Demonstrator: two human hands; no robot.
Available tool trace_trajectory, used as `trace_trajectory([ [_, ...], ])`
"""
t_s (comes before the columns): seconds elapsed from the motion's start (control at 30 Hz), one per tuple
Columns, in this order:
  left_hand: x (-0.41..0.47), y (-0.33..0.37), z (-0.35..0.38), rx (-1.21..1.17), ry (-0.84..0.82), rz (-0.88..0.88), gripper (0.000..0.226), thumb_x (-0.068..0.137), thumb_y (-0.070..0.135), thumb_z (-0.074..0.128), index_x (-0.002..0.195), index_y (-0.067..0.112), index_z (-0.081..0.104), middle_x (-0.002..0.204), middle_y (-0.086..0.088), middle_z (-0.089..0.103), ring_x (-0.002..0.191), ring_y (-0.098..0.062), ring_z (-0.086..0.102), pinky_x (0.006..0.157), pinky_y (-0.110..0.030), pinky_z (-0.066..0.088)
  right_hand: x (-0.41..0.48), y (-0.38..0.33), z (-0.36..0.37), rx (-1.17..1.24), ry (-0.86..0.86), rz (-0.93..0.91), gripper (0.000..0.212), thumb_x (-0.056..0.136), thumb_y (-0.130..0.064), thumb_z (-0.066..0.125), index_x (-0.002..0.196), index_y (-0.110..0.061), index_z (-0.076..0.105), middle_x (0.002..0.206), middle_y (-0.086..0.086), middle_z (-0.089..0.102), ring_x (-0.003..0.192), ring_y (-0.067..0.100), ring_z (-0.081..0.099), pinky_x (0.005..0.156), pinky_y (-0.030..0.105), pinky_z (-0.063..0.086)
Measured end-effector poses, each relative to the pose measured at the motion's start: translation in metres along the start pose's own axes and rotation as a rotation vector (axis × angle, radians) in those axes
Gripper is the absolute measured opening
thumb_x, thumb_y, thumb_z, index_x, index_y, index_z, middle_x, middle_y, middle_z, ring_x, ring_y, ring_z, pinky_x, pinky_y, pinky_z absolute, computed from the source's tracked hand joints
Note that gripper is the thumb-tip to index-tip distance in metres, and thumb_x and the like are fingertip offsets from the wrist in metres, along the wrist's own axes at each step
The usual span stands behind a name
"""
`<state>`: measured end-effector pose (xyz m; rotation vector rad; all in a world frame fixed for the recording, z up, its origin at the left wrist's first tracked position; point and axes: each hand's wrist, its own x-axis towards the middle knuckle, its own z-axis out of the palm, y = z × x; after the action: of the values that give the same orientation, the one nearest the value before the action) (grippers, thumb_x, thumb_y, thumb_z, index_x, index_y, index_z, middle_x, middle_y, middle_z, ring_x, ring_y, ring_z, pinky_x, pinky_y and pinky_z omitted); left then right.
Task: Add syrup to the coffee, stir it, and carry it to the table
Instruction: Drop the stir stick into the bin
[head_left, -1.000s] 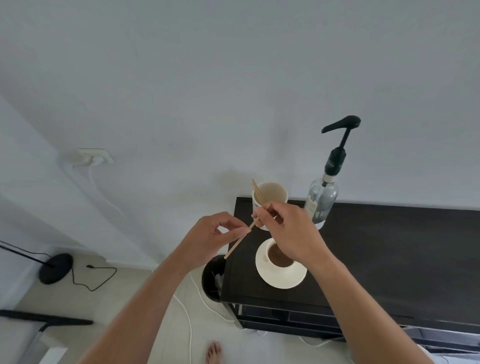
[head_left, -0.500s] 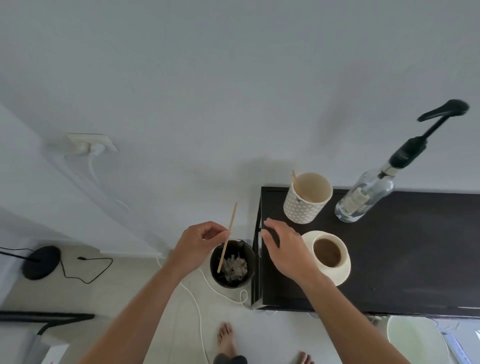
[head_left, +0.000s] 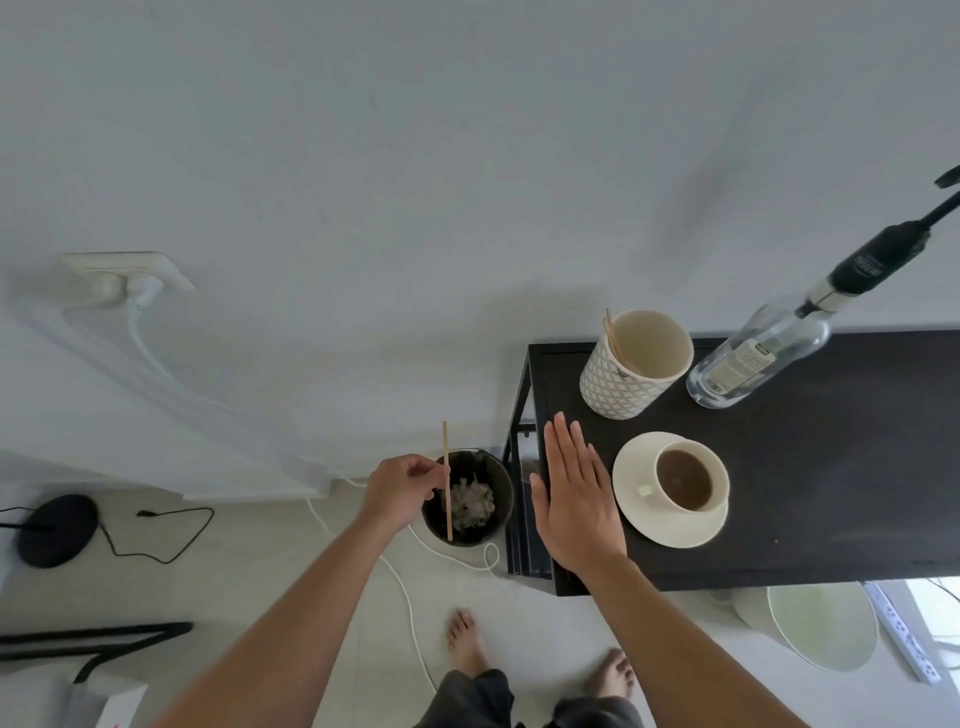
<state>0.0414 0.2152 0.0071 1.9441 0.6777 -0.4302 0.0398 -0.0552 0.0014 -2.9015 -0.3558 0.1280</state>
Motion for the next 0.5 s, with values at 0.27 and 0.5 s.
trace_trajectory([
  [0.27, 0.03, -0.003, 0.003, 0.155, -0.02, -0.063, 0.037, 0.112, 0.038, 0.069, 0.086, 0.016, 0.081, 0.085, -0.003, 0.08, 0.096, -0.034, 0.076, 0.082, -0.038, 0.053, 0.001, 0.003, 0.003, 0.016, 0.093, 0.008, 0.069, 0.12, -0.039, 0.039, 0.182, -0.013, 0.023, 0.192, 0.002, 0.013, 0.178, 0.019, 0.007, 0.142, 0.045, 0.023],
  [0.5, 0.03, -0.017, 0.005, 0.111, -0.074, -0.083, 0.025, 0.114, 0.022, 0.059, 0.111, 0.011, 0.081, 0.109, -0.005, 0.086, 0.103, -0.036, 0.084, 0.085, -0.034, 0.057, 0.003, 0.003, 0.005, 0.026, 0.114, 0.007, 0.069, 0.12, -0.038, 0.042, 0.181, -0.014, 0.024, 0.192, 0.002, 0.014, 0.178, 0.019, 0.007, 0.142, 0.046, 0.025],
])
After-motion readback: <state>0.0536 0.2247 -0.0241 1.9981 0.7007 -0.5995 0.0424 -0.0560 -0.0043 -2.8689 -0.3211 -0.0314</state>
